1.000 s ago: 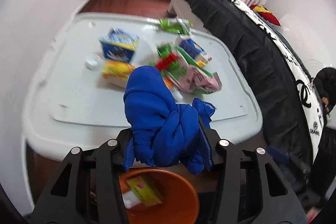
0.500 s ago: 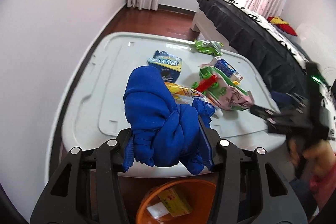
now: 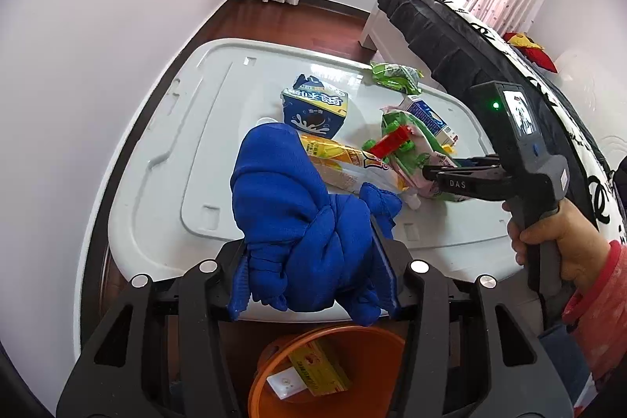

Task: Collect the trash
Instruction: 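Grasp the blue cloth with the left tool and lift it, then carry the blue cloth to the bucket with the left tool while the right tool grasps the pink-green wrapper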

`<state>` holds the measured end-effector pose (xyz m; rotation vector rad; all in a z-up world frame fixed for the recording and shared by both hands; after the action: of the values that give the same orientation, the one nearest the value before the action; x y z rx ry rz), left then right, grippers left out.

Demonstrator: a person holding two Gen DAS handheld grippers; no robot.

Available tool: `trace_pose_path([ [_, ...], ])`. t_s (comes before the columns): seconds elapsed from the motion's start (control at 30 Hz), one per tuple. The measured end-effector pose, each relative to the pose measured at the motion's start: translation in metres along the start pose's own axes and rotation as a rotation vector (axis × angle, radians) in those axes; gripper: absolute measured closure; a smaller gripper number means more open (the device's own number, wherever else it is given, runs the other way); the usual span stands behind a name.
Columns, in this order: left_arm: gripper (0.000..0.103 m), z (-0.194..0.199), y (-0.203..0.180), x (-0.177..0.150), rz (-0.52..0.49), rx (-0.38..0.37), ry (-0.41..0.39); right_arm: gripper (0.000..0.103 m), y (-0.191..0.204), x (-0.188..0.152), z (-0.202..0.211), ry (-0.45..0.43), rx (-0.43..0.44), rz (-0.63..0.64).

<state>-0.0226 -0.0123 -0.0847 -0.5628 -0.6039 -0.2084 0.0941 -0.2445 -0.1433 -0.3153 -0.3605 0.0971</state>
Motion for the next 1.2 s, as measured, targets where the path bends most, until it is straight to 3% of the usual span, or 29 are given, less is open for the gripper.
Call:
trace_pose_path([
  [0.17,0.054,-0.001,0.001,0.001,0.003,0.0,0.0,0.087,-0.005,-0.004,0.018,-0.021,0.028,-0.049],
  [0.57,0.054,0.002,-0.001,0.001,-0.013,0.003,-0.003,0.088,-0.042,-0.015,0.12,-0.181,0.202,-0.189],
  [0.9,0.054,0.015,-0.032,-0.001,-0.103,-0.005,-0.003,0.088,-0.064,-0.072,0.215,-0.328,0.264,-0.195],
  [1.2,0.054,0.046,-0.068,-0.025,-0.224,-0.015,0.031,0.088,-0.064,-0.127,0.253,-0.38,0.295,-0.176],
])
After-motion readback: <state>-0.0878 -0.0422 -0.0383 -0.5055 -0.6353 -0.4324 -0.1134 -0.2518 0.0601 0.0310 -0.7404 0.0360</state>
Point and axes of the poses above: each gripper's, at about its wrist camera, not at the fingertips, and z roughly against the way its jaws point, y to its left, x to its top, the point moved 6 cm from there along -z, roughly the way its jaws point, and after that the axes turned 13 degrees about -x, right-handed, at the moved point
